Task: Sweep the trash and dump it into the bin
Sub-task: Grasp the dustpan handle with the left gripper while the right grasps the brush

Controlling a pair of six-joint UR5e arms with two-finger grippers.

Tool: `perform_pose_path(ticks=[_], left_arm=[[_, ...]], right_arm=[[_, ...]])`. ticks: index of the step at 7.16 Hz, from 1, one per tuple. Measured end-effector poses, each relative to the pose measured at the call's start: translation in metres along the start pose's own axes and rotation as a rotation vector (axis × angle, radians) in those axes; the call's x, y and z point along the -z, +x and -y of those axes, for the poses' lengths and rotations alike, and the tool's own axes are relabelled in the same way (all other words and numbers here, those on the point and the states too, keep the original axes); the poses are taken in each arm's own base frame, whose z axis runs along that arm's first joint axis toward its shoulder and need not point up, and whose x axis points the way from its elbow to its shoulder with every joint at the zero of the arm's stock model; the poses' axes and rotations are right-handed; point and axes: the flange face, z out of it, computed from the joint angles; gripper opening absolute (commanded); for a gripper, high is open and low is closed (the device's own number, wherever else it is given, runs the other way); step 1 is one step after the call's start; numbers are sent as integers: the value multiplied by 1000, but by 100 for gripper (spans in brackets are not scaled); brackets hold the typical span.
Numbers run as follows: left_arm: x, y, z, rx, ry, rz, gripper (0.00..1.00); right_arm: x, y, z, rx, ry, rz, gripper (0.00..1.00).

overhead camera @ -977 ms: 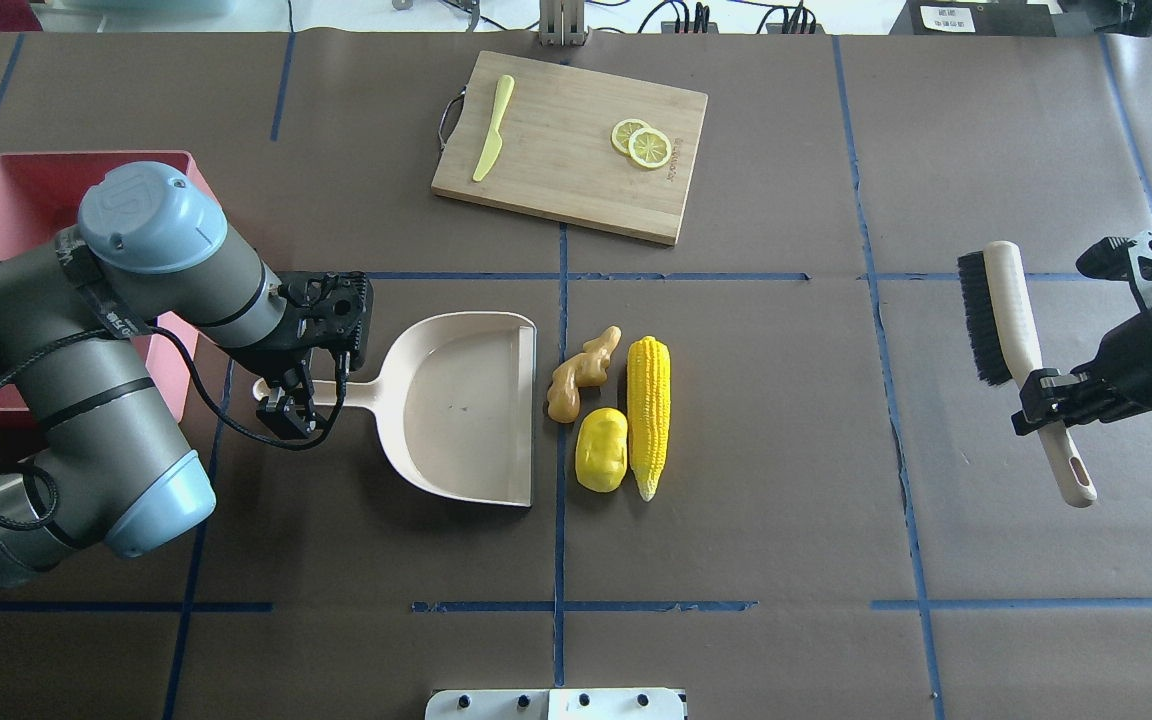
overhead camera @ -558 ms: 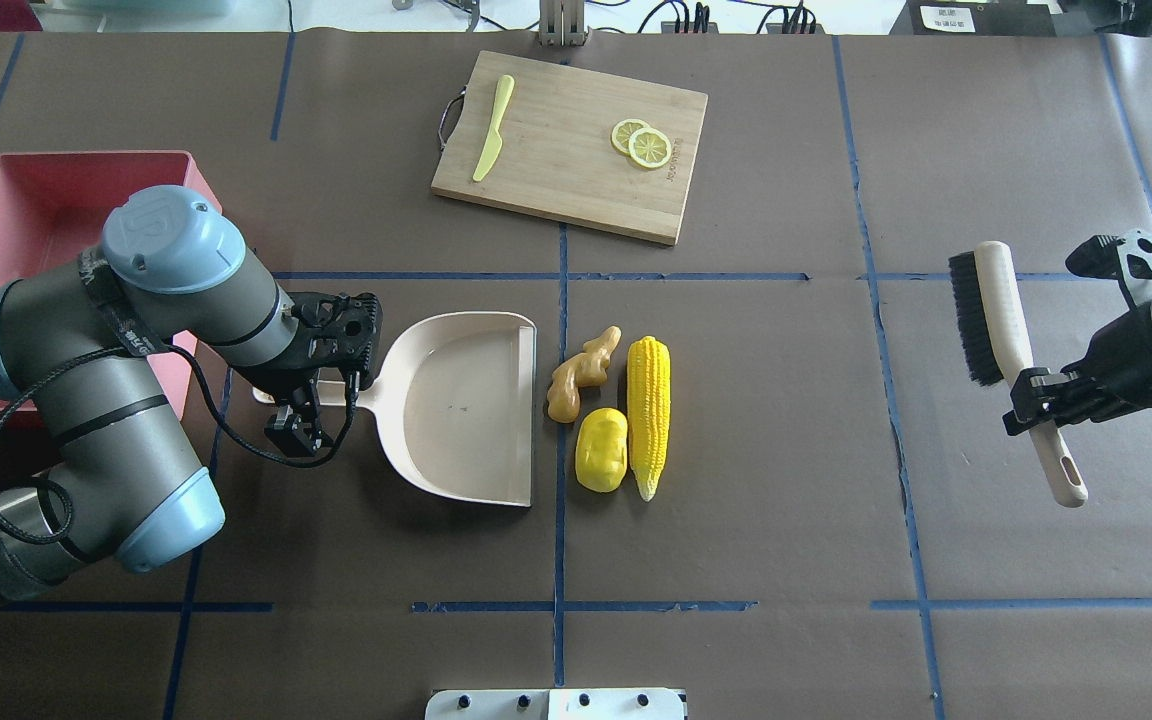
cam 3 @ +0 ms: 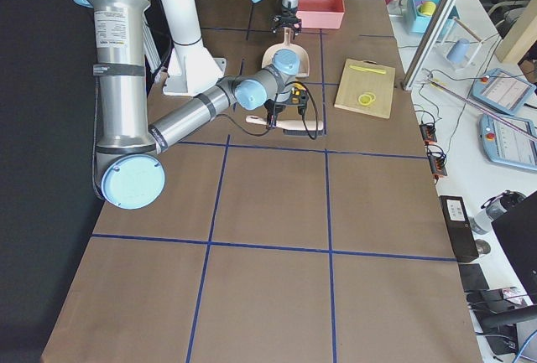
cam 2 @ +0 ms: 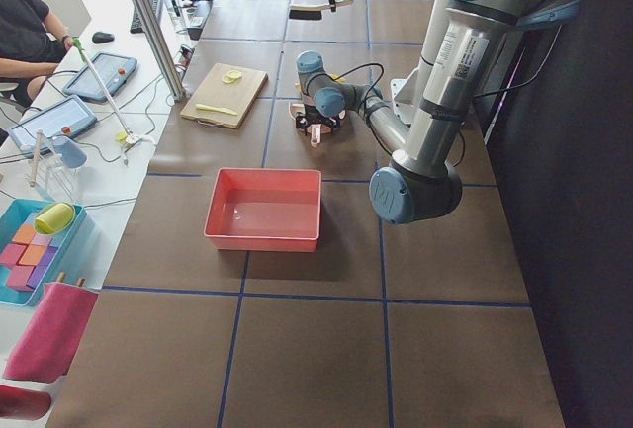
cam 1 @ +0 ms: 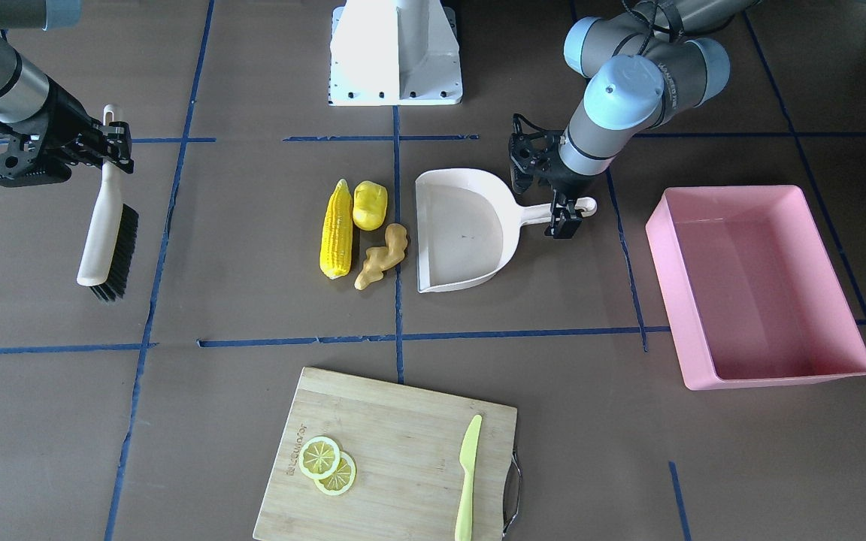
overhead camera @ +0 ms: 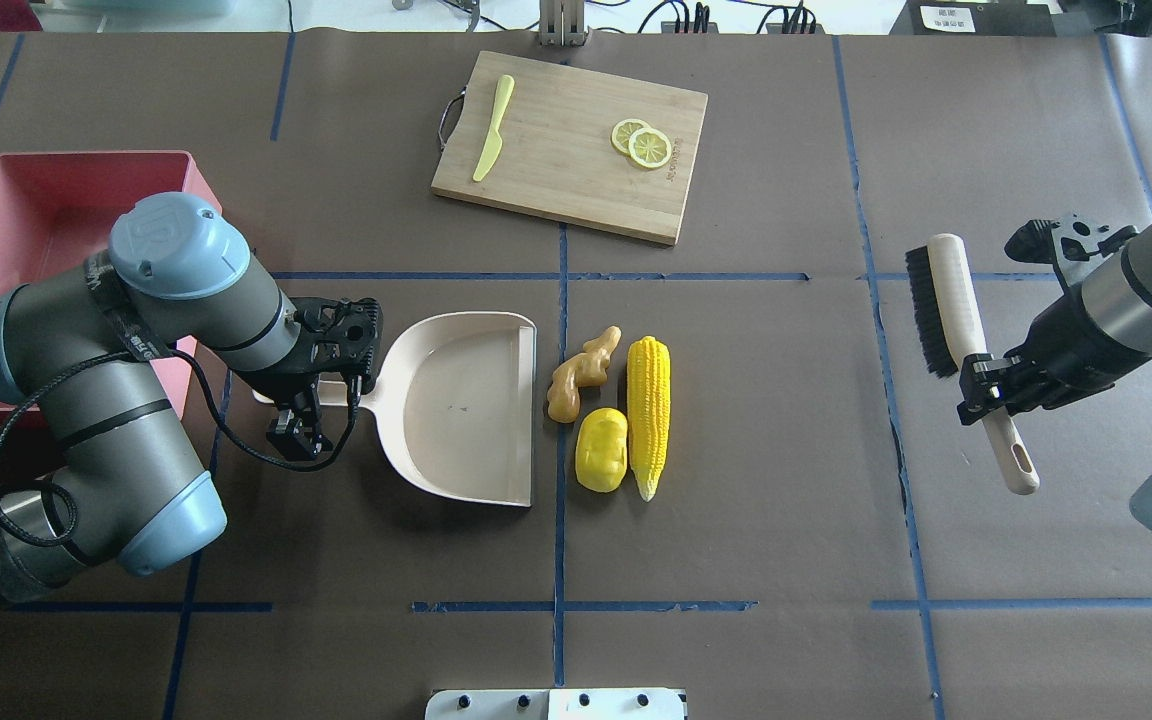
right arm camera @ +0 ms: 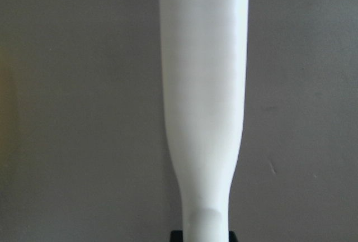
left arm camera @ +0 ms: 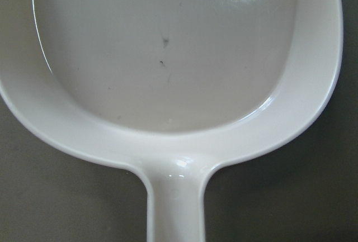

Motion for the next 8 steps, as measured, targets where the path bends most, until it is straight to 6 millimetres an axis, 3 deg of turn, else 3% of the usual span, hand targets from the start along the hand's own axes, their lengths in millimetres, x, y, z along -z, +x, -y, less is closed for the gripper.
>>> perform_pose_path(ticks=[1,3,7,8], left_arm=[[-5,1,0,1,-6,-7,100],[-14,4,1,10,-16,-21,90],[-9,4,4,23,-10,-13,82],[-6,3,3,24,-9,-6,70]], right_arm=[[-2,-5,-1,4,-5,0,0],[-5,-12,-2,7,-12,1,0],[-6,-14,-3,5,-14,3,0],[-6,-14,-2,5,-15,3,0]])
